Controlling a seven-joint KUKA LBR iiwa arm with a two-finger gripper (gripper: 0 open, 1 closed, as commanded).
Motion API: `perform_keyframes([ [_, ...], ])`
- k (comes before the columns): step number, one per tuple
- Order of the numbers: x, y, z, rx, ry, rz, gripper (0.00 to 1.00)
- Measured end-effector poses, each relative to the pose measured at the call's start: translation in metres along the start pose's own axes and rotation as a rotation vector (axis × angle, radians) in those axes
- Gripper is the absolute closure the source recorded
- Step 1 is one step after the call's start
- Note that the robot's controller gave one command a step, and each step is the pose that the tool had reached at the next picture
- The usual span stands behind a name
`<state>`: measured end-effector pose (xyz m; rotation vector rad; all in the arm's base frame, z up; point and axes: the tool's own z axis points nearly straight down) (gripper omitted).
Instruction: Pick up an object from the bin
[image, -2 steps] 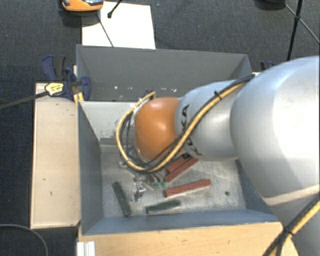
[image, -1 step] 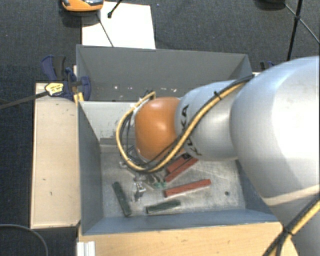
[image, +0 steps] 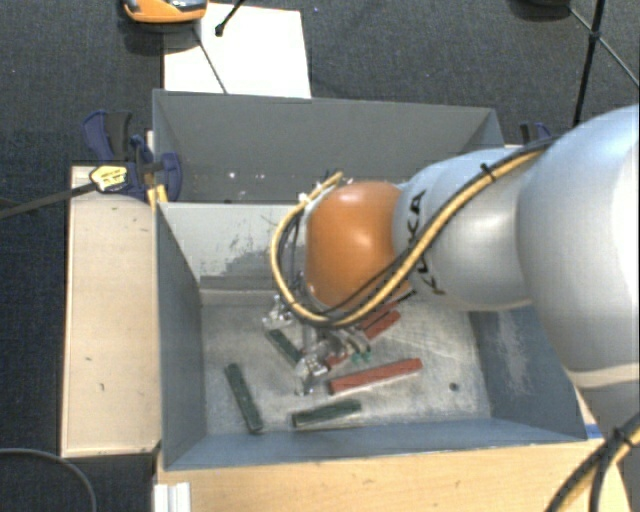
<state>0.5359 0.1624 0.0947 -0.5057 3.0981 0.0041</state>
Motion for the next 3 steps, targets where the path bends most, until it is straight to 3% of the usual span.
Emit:
perform_keyframes([
  [1, 0.006, -0.032, 0.009, 0.001, 0.001, 0.168, 1.0],
  [2, 0.006, -0.032, 0.009, 0.001, 0.002, 0.17, 1.0],
  [3, 0.008, -0.021, -0.123, 0.002, 0.0, 0.164, 1.0],
])
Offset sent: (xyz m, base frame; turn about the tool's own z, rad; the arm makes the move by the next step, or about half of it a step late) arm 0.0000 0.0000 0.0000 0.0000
